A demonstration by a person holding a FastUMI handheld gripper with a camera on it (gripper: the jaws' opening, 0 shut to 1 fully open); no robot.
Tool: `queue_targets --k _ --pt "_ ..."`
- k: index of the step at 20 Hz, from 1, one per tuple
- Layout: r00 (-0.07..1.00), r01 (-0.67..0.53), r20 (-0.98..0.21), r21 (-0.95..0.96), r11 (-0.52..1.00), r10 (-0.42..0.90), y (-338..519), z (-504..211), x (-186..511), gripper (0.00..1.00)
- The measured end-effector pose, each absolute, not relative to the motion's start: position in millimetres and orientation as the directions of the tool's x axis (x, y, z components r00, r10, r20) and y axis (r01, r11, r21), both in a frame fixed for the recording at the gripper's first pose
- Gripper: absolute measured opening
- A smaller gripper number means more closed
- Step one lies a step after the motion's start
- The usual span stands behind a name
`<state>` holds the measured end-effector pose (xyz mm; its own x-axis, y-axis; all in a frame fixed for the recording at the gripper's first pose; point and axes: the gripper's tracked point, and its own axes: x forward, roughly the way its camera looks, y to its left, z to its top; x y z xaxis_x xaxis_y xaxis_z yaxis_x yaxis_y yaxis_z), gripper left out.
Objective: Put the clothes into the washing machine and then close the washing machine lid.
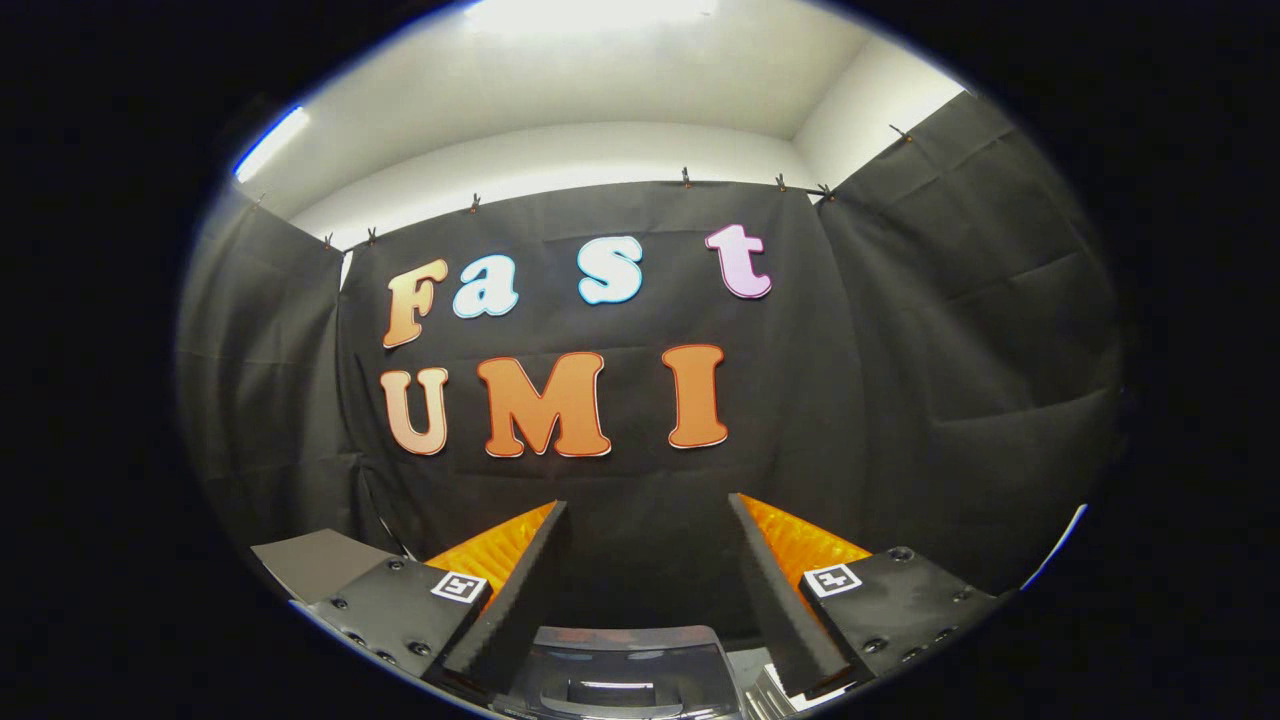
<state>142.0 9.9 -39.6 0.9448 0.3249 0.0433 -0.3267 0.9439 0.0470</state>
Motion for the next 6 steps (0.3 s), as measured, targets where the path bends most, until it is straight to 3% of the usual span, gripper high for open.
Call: queue_targets --k 6 --pt "0.945 -0.328 0.031 0.071 0.942 0.326 8.8 -47.0 148.6 0.99"
